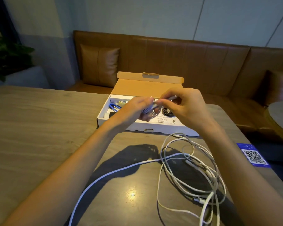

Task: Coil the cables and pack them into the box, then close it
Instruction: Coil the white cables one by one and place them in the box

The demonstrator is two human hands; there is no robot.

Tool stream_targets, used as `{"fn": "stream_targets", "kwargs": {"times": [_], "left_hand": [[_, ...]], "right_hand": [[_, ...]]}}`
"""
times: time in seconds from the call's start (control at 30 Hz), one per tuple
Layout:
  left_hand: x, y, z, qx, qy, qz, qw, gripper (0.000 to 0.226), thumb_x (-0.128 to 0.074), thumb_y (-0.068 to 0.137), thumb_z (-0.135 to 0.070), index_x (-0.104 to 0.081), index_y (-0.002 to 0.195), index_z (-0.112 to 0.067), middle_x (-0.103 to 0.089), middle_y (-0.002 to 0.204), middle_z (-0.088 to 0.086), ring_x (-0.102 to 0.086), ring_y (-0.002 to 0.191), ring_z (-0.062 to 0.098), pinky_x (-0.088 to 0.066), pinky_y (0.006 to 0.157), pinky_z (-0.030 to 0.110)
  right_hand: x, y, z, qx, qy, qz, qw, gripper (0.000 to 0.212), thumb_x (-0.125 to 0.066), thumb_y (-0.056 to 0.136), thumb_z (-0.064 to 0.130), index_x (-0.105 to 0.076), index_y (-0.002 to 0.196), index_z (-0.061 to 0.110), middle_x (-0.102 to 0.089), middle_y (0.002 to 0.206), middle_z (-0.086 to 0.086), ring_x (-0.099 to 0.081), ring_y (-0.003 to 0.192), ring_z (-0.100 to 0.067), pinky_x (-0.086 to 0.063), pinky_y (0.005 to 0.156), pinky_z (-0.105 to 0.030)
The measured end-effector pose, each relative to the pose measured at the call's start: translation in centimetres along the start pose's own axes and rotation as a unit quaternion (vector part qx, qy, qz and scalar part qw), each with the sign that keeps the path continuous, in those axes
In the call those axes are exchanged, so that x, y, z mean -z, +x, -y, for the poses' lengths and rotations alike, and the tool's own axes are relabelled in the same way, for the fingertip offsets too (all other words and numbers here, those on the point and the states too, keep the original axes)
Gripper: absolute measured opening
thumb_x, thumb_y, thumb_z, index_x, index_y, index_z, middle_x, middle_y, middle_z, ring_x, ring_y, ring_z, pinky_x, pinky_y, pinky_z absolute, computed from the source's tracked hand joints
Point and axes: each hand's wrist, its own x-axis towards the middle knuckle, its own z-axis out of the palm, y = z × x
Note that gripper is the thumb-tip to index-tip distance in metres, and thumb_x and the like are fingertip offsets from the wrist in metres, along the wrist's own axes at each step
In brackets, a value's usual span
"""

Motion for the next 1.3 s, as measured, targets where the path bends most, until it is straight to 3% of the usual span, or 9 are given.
{"fn": "stream_targets", "kwargs": {"times": [0.13,0.3,0.4,0.53,0.8,0.93,1.1,1.17,1.3], "left_hand": [[0.1,-0.3,-0.6,0.04,-0.246,0.027,0.968,0.04,-0.036,0.107,-0.033,-0.059,0.094,-0.004,-0.045,0.058,-0.001,-0.042,0.057,0.01,-0.047,0.063,0.025],[0.1,-0.3,-0.8,0.101,-0.343,0.016,0.934,0.043,-0.048,0.102,-0.042,-0.057,0.078,-0.008,-0.034,0.052,-0.002,-0.033,0.051,0.01,-0.046,0.055,0.02],[-0.1,-0.2,-0.9,0.125,-0.351,0.002,0.928,0.046,-0.049,0.103,-0.041,-0.056,0.07,-0.01,-0.036,0.047,-0.005,-0.034,0.044,0.008,-0.044,0.048,0.015],[-0.3,-0.2,-0.9,0.147,-0.326,-0.017,0.934,0.042,-0.051,0.102,-0.036,-0.055,0.07,-0.01,-0.038,0.047,-0.005,-0.039,0.042,0.007,-0.041,0.044,0.013],[-0.7,-0.2,-0.4,0.134,-0.382,-0.034,0.914,0.043,-0.054,0.1,-0.033,-0.057,0.063,-0.011,-0.037,0.047,-0.002,-0.032,0.044,0.009,-0.04,0.049,0.016],[-0.8,-0.1,-0.4,0.128,-0.396,-0.028,0.909,0.04,-0.053,0.1,-0.035,-0.056,0.069,-0.01,-0.041,0.051,0.0,-0.035,0.044,0.009,-0.045,0.053,0.018],[-0.4,-0.1,-1.0,0.124,-0.322,-0.046,0.937,0.035,-0.052,0.101,-0.038,-0.065,0.093,-0.006,-0.048,0.049,0.0,-0.039,0.04,0.008,-0.05,0.059,0.021],[0.0,-0.2,-1.3,0.124,-0.315,-0.029,0.941,0.038,-0.051,0.102,-0.04,-0.064,0.09,-0.005,-0.051,0.051,0.0,-0.044,0.041,0.008,-0.05,0.065,0.021],[0.5,-0.2,-1.4,0.136,-0.266,-0.026,0.954,0.044,-0.055,0.099,-0.043,-0.064,0.073,-0.008,-0.058,0.061,0.002,-0.052,0.048,0.008,-0.055,0.058,0.018]], "right_hand": [[-0.7,0.1,-0.9,0.001,0.116,-0.013,0.993,0.006,-0.063,0.097,0.017,-0.068,0.101,0.014,-0.068,0.088,0.006,-0.065,0.075,-0.009,-0.056,0.063,-0.021],[-2.0,0.1,-0.7,0.011,0.102,-0.066,0.993,0.006,-0.064,0.097,0.019,-0.068,0.1,0.015,-0.068,0.087,0.008,-0.067,0.079,-0.011,-0.059,0.067,-0.027],[-3.1,0.0,-0.4,-0.024,0.113,-0.069,0.991,0.004,-0.06,0.1,0.02,-0.064,0.1,0.018,-0.066,0.087,0.009,-0.068,0.08,-0.013,-0.06,0.066,-0.027],[-3.6,-0.2,-0.2,-0.104,0.186,-0.05,0.976,0.01,-0.055,0.102,0.017,-0.064,0.101,0.012,-0.067,0.093,-0.006,-0.071,0.074,-0.017,-0.059,0.056,-0.025],[-3.3,-0.5,0.6,-0.195,0.313,-0.022,0.929,0.02,-0.063,0.098,0.023,-0.076,0.109,0.012,-0.077,0.095,-0.003,-0.075,0.081,-0.016,-0.058,0.064,-0.022],[-3.3,-0.4,0.7,-0.193,0.293,-0.022,0.936,0.026,-0.058,0.101,0.028,-0.079,0.099,0.012,-0.077,0.089,-0.007,-0.074,0.084,-0.024,-0.063,0.078,-0.033],[-2.9,-0.3,0.8,-0.116,0.195,0.009,0.974,0.021,-0.064,0.098,0.029,-0.078,0.109,0.018,-0.078,0.097,0.006,-0.072,0.094,-0.01,-0.06,0.087,-0.032],[-2.5,-0.2,0.2,-0.127,0.225,0.045,0.965,0.021,-0.066,0.097,0.022,-0.075,0.115,0.017,-0.077,0.102,0.005,-0.072,0.099,-0.011,-0.059,0.09,-0.033],[-2.7,-0.5,-0.2,-0.129,0.246,0.06,0.959,0.026,-0.073,0.089,0.008,-0.072,0.112,0.02,-0.077,0.103,0.001,-0.073,0.097,-0.014,-0.06,0.087,-0.031]]}}
